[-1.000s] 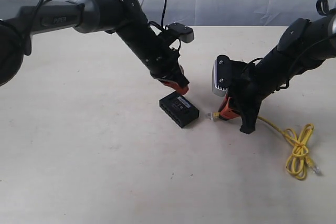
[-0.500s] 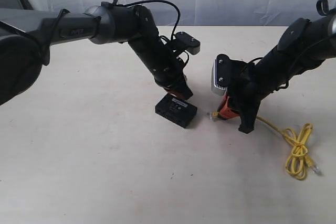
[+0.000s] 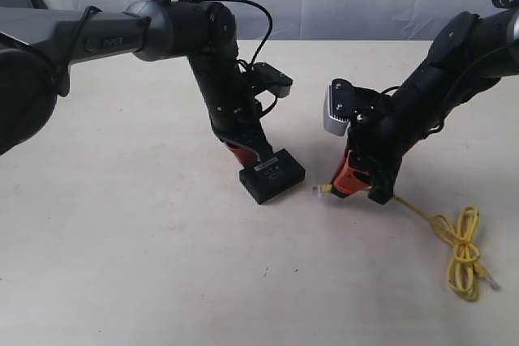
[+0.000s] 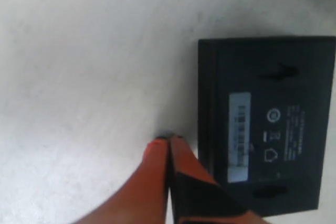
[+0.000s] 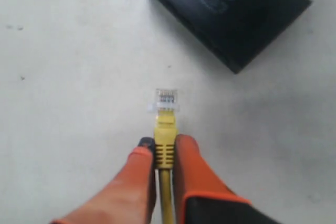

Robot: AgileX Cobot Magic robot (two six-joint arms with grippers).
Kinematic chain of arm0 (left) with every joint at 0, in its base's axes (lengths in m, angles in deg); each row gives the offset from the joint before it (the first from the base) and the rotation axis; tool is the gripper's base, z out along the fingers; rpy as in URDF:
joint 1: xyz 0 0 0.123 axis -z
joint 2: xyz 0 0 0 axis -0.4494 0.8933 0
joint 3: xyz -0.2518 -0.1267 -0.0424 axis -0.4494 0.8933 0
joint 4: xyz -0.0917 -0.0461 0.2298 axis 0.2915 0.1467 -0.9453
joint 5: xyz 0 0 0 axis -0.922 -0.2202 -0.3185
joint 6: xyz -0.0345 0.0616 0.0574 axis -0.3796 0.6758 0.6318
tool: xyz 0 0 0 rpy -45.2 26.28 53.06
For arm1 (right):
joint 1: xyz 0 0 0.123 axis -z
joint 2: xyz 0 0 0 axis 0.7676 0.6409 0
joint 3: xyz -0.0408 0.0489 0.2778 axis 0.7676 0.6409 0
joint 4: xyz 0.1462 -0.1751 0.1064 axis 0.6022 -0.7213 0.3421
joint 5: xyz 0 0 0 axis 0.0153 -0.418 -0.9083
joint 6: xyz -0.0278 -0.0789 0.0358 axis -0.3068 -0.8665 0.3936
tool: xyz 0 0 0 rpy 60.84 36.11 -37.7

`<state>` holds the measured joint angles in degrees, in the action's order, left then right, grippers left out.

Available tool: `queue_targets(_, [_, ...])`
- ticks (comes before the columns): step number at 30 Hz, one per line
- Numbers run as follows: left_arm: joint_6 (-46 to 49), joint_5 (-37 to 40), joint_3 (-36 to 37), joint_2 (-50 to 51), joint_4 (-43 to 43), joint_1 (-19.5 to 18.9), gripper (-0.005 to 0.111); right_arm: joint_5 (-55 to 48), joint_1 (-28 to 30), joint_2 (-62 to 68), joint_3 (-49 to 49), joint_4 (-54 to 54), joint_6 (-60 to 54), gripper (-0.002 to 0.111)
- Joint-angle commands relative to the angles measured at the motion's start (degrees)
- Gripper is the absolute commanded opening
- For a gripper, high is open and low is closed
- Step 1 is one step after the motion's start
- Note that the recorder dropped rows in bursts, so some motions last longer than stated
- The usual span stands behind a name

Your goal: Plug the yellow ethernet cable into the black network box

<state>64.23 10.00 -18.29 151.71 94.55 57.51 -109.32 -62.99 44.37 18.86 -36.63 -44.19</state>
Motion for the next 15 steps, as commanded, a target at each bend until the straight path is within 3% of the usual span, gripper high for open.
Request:
queue_targets(1, [-1.89, 1.92, 0.15, -1.98, -0.64, 0.03, 0.000, -4.64, 0.34, 0.13, -0.31, -1.38, 0.09, -0.001])
queue_targets(9, [-1.89, 2.77, 0.15, -3.57, -0.28, -2.55, 0.000, -7.05, 0.34, 0.13, -0.97, 4.35, -1.96, -0.001])
queue_targets(15, [-1.89, 3.16, 0.15, -3.65, 1.77, -5.32, 0.000, -11.39, 1.26, 0.27, -5.73, 2.98, 13.55, -0.001])
